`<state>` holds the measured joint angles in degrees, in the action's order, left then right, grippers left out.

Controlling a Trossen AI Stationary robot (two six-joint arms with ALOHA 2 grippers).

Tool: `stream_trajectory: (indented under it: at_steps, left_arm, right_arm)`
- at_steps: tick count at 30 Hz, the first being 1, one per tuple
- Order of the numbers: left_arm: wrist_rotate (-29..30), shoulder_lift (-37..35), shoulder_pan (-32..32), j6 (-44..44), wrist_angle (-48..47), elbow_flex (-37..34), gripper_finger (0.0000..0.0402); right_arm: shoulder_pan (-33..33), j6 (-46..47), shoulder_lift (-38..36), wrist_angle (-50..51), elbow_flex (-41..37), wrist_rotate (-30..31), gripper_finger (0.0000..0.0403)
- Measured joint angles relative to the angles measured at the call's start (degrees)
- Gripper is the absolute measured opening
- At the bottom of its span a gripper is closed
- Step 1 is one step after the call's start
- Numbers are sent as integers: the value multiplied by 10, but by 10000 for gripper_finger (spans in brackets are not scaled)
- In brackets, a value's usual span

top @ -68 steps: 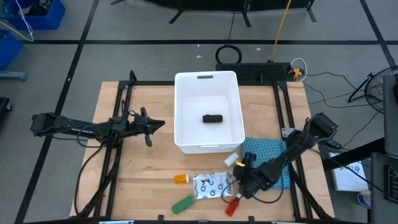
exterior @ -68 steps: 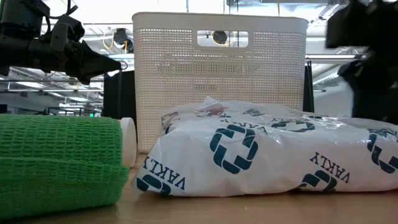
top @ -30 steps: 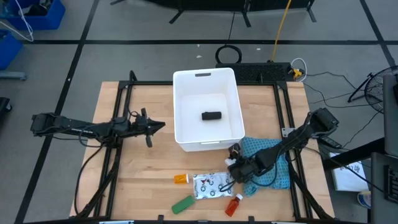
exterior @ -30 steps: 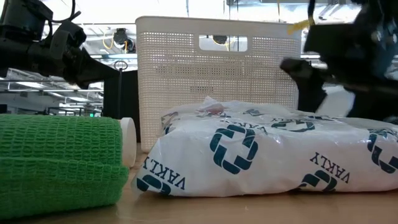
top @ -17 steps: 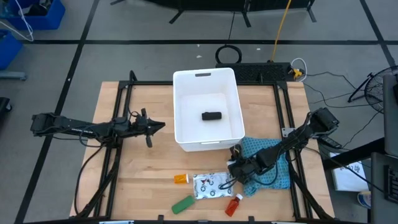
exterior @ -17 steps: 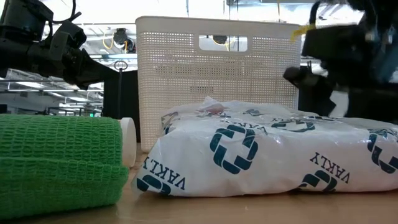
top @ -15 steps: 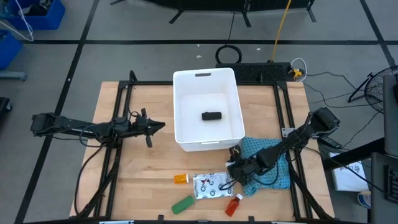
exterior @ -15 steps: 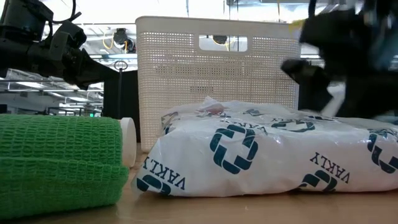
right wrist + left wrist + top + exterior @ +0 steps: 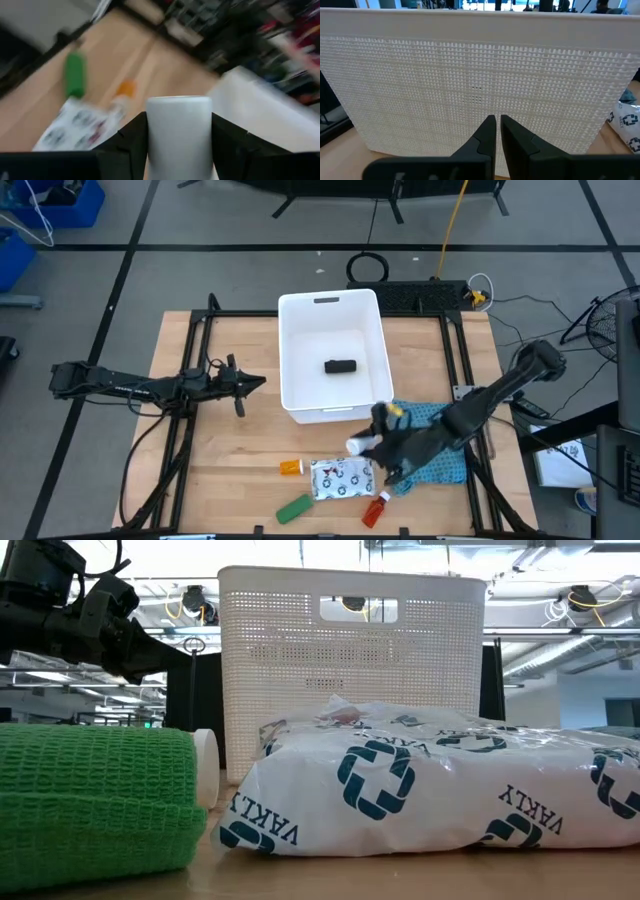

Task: Pick & place medical supplies in basket/bin
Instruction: Put the white pill bottle into the white bin

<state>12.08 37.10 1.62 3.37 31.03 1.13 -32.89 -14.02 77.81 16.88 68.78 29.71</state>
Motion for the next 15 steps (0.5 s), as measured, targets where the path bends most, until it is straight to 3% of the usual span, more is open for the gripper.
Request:
stream_trajectory:
  at_steps: [3,8,15]
  left_arm:
    - [0,0,0,-1,0,0,31]
    - [0,0,0,0,0,0,31]
    - [-1,0,0,10,0,0,31]
  right_arm:
    - [18,-16,-36,-13,29,0,162]
    - [49,-7,-121,1,25,-82,162]
    - [44,22,-269,9,-69,-90,163]
